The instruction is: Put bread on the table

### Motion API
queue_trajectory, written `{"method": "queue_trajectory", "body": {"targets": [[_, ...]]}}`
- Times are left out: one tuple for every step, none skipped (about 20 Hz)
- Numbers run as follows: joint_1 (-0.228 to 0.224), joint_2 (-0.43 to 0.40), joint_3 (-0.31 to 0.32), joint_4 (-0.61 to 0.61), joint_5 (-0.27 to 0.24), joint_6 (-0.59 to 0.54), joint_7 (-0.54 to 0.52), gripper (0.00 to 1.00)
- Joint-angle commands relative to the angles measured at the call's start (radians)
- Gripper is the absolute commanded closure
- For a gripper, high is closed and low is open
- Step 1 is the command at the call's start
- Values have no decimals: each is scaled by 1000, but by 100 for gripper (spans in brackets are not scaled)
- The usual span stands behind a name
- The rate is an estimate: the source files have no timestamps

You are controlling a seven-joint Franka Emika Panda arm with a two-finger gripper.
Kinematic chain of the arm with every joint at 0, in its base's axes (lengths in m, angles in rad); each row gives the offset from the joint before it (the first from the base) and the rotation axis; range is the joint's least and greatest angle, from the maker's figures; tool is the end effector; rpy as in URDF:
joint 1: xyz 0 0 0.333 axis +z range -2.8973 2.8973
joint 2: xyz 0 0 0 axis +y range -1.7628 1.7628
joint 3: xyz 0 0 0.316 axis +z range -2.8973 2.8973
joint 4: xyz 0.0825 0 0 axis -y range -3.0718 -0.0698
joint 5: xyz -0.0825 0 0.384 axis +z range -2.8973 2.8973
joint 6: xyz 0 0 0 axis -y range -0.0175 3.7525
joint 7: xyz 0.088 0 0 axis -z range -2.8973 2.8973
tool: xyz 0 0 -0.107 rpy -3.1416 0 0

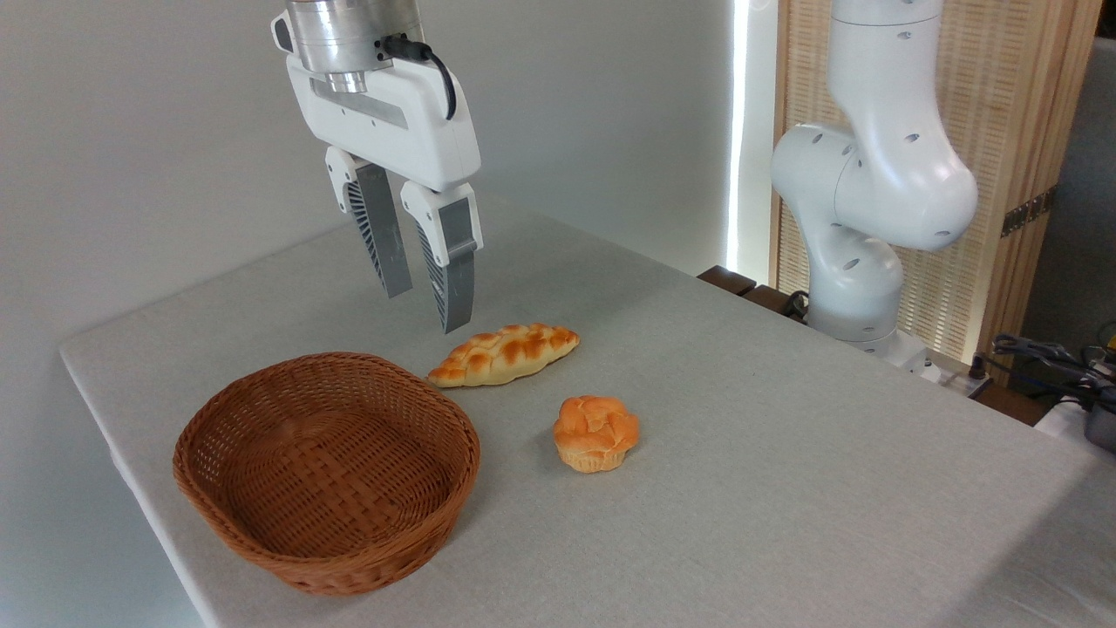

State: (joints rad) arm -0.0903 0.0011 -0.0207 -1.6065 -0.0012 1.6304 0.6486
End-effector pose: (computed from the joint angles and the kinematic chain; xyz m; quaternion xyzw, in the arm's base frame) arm 0.5566 -0.0622 0.6123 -0.9287 0.3707 -0.0112 0.0024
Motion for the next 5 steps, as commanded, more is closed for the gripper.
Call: {"method": "queue_trajectory", "body": {"targets": [[7, 7, -8, 25, 15, -29, -20, 0], [7, 7, -8, 25, 15, -29, -20, 0], [7, 7, -7, 25, 13, -29, -21, 0], [7, 5, -7, 25, 13, -29, -24, 0], [7, 7, -8, 25, 13, -27, -38, 0]]}}
